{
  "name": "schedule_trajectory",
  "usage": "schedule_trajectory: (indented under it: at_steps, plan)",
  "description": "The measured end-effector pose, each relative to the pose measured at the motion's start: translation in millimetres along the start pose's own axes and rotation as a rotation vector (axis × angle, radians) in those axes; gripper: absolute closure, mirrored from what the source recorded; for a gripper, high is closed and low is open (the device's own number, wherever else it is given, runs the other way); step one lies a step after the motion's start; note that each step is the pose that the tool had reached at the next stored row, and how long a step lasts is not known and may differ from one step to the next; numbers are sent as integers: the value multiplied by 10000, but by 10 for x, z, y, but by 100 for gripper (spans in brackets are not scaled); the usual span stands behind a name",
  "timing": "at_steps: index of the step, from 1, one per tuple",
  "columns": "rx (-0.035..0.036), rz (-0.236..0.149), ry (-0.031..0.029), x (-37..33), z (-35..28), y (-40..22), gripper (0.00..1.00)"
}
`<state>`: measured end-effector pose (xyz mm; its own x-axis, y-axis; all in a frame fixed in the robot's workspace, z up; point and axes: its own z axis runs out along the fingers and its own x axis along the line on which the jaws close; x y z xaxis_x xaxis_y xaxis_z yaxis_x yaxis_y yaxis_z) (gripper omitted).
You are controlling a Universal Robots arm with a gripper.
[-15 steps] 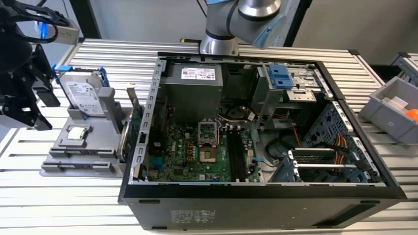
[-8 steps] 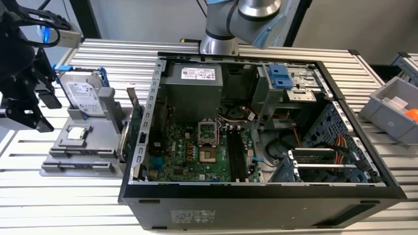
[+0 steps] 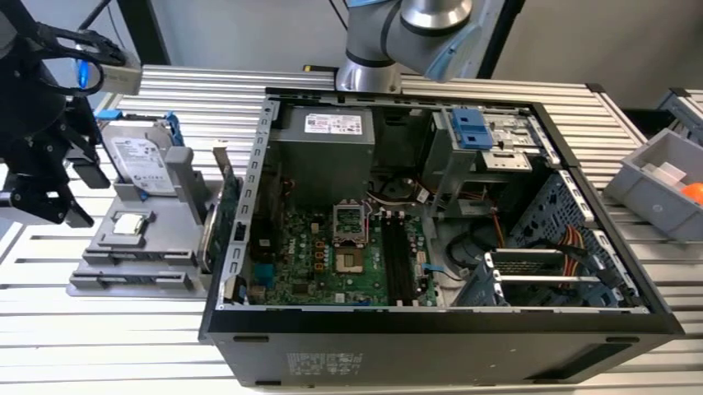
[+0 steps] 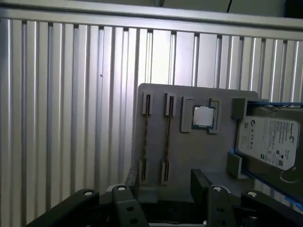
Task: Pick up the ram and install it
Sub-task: 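Pick up the ram and move it above insertion slot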
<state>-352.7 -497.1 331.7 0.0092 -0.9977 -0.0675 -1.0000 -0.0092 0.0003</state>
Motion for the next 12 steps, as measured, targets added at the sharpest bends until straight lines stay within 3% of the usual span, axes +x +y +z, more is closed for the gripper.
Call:
schedule_trajectory:
  at_steps: [4,12]
  plan:
    - [35,514,-1,2,35,0,0]
    - [41,563,-2,3,49,0,0]
